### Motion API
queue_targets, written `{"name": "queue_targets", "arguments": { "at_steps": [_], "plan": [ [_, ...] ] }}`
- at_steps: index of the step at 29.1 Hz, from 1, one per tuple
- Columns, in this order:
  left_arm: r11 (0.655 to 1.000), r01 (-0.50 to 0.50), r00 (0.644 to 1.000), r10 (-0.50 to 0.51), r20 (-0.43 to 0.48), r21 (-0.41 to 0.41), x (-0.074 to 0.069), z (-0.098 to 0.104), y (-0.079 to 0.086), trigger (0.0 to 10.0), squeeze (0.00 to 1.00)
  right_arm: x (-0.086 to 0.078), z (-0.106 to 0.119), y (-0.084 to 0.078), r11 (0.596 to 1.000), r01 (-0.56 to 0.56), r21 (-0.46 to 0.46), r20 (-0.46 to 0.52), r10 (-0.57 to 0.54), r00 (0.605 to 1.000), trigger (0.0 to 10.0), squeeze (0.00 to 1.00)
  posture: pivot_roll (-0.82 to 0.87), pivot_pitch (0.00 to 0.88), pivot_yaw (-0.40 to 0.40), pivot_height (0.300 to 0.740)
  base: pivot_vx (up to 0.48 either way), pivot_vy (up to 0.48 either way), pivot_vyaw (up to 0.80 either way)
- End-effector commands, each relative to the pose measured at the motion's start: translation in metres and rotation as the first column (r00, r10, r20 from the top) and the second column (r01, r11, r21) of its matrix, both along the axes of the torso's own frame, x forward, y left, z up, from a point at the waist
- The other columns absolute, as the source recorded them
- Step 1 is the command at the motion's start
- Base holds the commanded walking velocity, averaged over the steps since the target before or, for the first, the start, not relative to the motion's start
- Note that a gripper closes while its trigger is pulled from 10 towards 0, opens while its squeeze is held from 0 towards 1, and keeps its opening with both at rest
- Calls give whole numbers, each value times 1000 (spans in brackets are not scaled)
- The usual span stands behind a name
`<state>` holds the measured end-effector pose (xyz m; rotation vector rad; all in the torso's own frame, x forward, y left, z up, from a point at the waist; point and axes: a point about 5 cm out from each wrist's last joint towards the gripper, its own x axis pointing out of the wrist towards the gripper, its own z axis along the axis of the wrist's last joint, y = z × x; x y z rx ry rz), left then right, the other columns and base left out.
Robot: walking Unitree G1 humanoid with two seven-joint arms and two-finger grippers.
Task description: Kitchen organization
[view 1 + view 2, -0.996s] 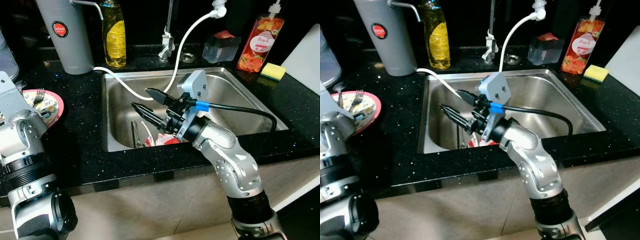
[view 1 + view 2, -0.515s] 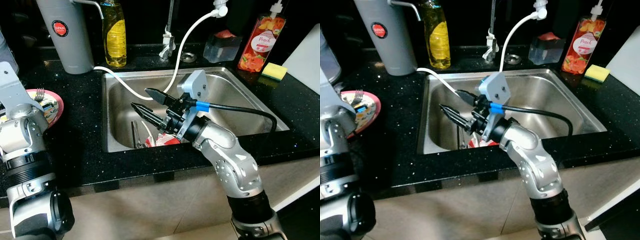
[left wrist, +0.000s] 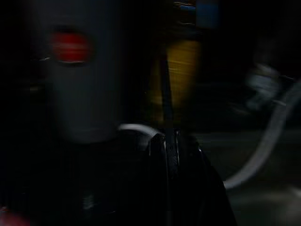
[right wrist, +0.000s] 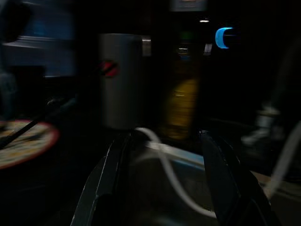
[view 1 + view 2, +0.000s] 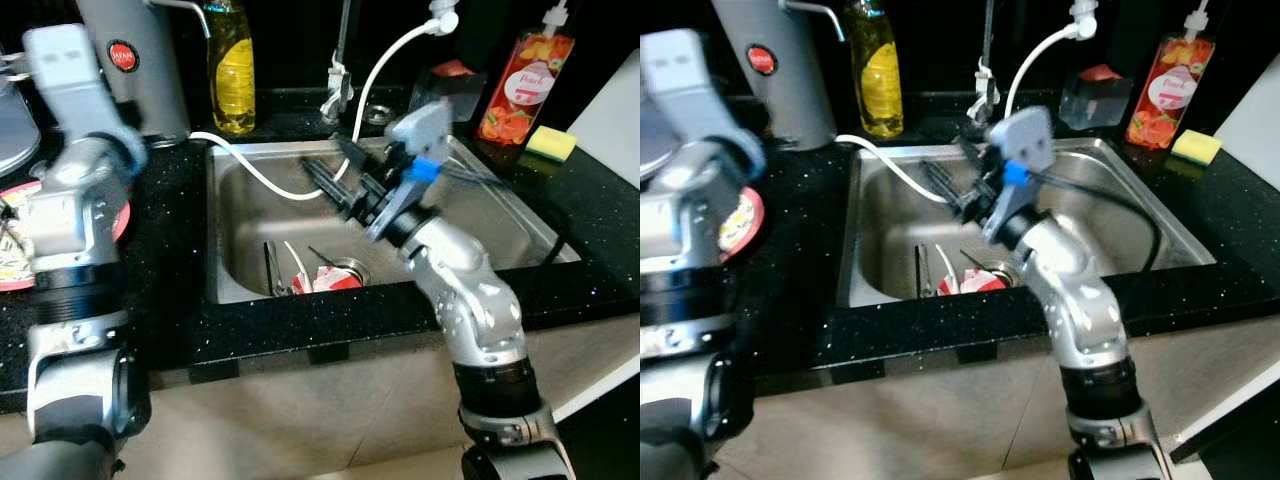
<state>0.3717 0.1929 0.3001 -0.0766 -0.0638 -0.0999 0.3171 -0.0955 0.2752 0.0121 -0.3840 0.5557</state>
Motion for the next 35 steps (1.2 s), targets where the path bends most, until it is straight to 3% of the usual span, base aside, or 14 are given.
{"name": "queue_targets", "arguments": {
  "at_steps": [1, 2, 4, 7, 10, 13, 14, 15, 22, 23, 25, 28, 32, 35],
  "plan": [
    [986, 135, 991, -134, -9, 99, 7, -7, -27, 10000, 0, 11, -2, -16, 991, 132, -3, -25, -132, 991, 10000, 0, 63, 0, -5, 740, 0, 0, 0],
    [986, 135, 991, -134, -9, 99, 7, -7, -27, 10000, 0, 11, -2, -16, 991, 132, -3, -25, -132, 991, 10000, 0, 63, 0, -5, 740, 0, 0, 0],
    [914, 292, 955, -294, -36, 283, 6, -22, -58, 10000, 0, 18, -7, -30, 968, 251, -21, -58, -252, 966, 10000, 0, 37, 0, 27, 740, 0, 0, 0],
    [876, 376, 924, -380, -48, 301, 4, -27, -72, 10000, 0, 19, -9, -35, 955, 297, -22, -71, -297, 952, 10000, 0, 31, 0, 36, 740, 0, 0, 0],
    [755, 606, 791, -605, -91, 249, -3, -38, -111, 10000, 0, 17, -13, -48, 918, 396, -8, -77, -396, 915, 10000, 0, 3, 0, 68, 740, 0, 0, 0],
    [743, 626, 777, -619, -112, 237, 2, -39, -120, 10000, 31, 14, -10, -52, 906, 422, 28, -61, -420, 906, 10000, 0, -5, 0, 73, 740, 0, 0, 0],
    [739, 634, 771, -626, -116, 229, 4, -39, -122, 10000, 294, 12, -8, -54, 904, 425, 49, -52, -423, 905, 10000, 0, -5, 0, 73, 740, 0, 0, 0],
    [728, 646, 760, -639, -115, 229, 4, -40, -124, 10000, 1000, 11, -4, -55, 900, 429, 73, -38, -427, 903, 10000, 0, -5, 0, 73, 740, 0, 0, 0],
    [748, 611, 774, -634, 5, 261, 5, -26, -122, 10000, 1000, 11, 6, -56, 892, 432, 130, 1, -436, 900, 10000, 0, 19, 0, 54, 740, 0, 0, 0],
    [790, 565, 788, -603, 128, 240, 3, -10, -117, 10000, 0, 11, 10, -55, 890, 431, 150, 15, -438, 899, 10000, 0, 22, 0, 48, 740, 0, 0, 0],
    [854, 483, 788, -520, 331, 192, -5, 19, -103, 10000, 0, 11, 16, -53, 890, 419, 177, 36, -432, 901, 10000, 0, 29, 0, 36, 740, 0, 0, 0],
    [877, 449, 758, -475, 447, 172, -15, 36, -93, 10000, 0, 9, 19, -50, 895, 406, 184, 53, -422, 905, 10000, 0, 29, 0, 34, 740, 0, 0, 0],
    [879, 436, 727, -470, 500, 193, -34, 47, -85, 10000, 0, 5, 22, -44, 914, 363, 183, 88, -383, 920, 10000, 0, 32, 0, 30, 740, 0, 0, 0],
    [876, 424, 755, -481, 445, 229, -39, 38, -85, 10000, 0, 2, 22, -38, 930, 321, 178, 105, -343, 934, 10000, 0, 43, 0, 31, 740, 0, 0, 0]
  ]
}}
